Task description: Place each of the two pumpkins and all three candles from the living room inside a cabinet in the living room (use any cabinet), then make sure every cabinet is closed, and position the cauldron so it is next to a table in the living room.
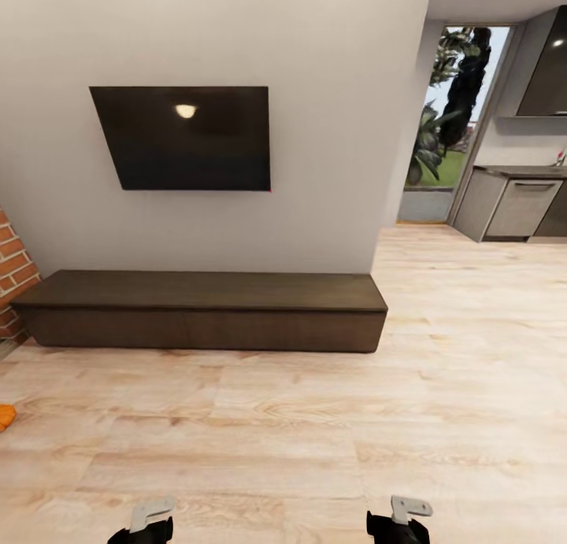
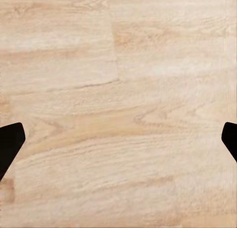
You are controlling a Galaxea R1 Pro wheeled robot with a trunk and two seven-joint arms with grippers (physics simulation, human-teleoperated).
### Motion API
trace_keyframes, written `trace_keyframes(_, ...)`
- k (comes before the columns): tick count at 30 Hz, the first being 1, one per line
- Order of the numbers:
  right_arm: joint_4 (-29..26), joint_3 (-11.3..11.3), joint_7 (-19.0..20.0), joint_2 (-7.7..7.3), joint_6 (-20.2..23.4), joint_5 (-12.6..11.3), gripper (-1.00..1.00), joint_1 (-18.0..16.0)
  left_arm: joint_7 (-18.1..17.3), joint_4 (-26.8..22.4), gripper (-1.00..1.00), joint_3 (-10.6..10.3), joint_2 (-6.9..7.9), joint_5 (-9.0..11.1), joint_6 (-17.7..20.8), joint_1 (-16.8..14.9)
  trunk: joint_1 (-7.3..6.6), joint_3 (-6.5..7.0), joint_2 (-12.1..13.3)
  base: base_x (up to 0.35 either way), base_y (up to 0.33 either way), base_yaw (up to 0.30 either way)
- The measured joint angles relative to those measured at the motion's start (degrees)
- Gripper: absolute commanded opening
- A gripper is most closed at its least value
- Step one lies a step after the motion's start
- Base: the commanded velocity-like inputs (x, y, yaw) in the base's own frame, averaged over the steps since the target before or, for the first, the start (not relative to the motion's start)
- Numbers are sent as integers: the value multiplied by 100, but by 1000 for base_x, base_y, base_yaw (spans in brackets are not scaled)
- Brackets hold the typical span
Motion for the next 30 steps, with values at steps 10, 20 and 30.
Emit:
trace_keyframes(10, 1, -46, 44, -2, -141, -65, 100, 3, -345, -1866, 100, 7, 49, 24, 2782, -74, 3, 1, 0, 204, 0, 0)
trace_keyframes(20, 19, -64, 117, 4, -187, -72, 100, 4, -3826, -6396, 100, 23, 1095, 572, 6429, 116, 2, 0, 1, 65, 0, 0)
trace_keyframes(30, 36, -292, 850, 6, -528, -1567, 100, 1, -4798, -6334, 100, 34, 1424, 831, 6530, 119, 0, 0, 0, 281, 0, 0)
